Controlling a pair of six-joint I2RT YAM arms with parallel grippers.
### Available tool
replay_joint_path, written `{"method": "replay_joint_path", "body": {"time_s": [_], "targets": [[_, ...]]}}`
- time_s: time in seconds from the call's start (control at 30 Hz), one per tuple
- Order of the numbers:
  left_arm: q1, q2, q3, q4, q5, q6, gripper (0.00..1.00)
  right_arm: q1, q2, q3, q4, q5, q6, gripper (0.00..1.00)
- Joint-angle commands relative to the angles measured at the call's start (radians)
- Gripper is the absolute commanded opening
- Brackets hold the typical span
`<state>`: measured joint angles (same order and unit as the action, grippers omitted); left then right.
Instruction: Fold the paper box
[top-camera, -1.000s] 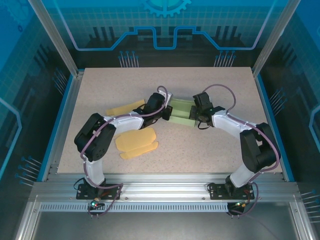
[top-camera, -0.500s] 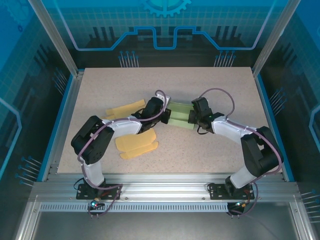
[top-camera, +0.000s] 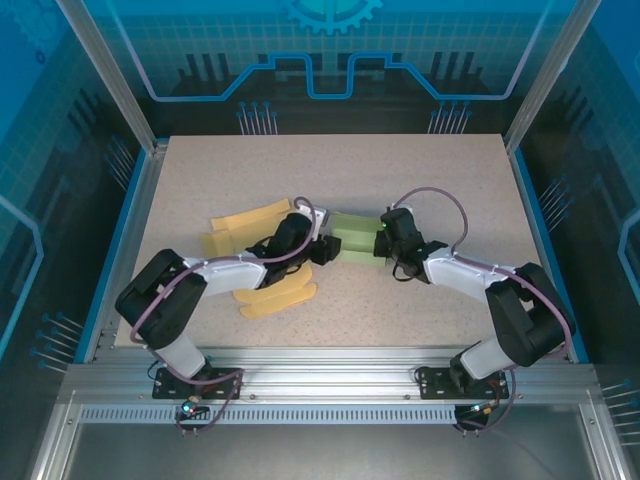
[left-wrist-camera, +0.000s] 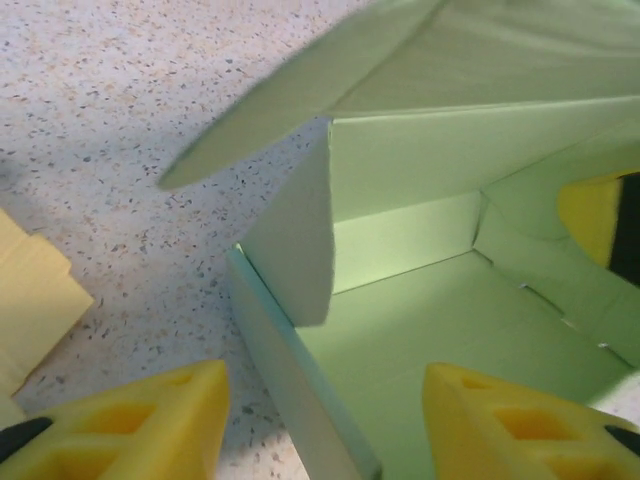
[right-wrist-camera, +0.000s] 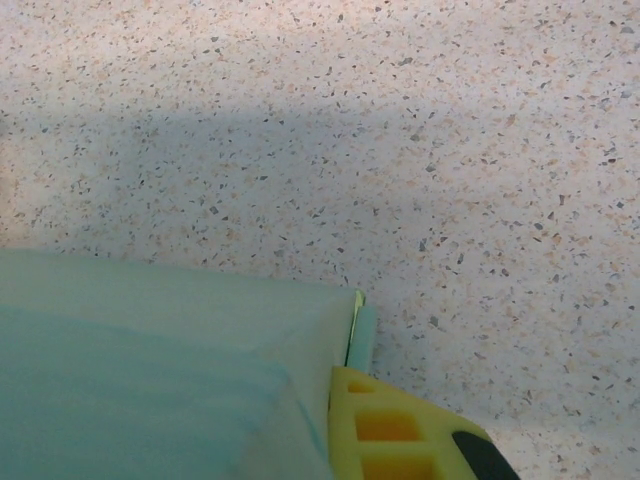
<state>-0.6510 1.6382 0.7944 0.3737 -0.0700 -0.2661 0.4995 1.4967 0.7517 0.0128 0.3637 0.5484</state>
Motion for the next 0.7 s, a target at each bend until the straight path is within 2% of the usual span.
{"method": "replay_joint_path", "body": {"time_s": [0.0,0.17,0.3,0.37,0.47,0.67], "targets": [[-0.005,-0.083,-0.046,0.078,0.005,-0.033,0.62,0.020,-0.001,-0.026,-0.030,0.029,-0.010,0.04],[-0.005,-0.212,-0.105,0.059,-0.043,-0.064,0.66,0.030,-0.001,-0.034,-0.033,0.042,-0.013,0.03],[-0.004,-0.319,-0.062,-0.046,-0.090,-0.057,0.68,0.040,-0.009,-0.044,-0.031,0.057,-0.028,0.03],[0.004,-0.340,0.008,-0.142,-0.110,-0.062,0.69,0.050,-0.015,-0.046,-0.036,0.071,-0.041,0.04],[0.040,-0.327,0.160,-0.298,-0.049,-0.075,0.69,0.070,-0.025,-0.043,-0.046,0.098,-0.070,0.04],[0.098,-0.176,0.476,-0.497,0.069,-0.048,0.63,0.088,-0.044,-0.043,-0.051,0.124,-0.102,0.05]]}}
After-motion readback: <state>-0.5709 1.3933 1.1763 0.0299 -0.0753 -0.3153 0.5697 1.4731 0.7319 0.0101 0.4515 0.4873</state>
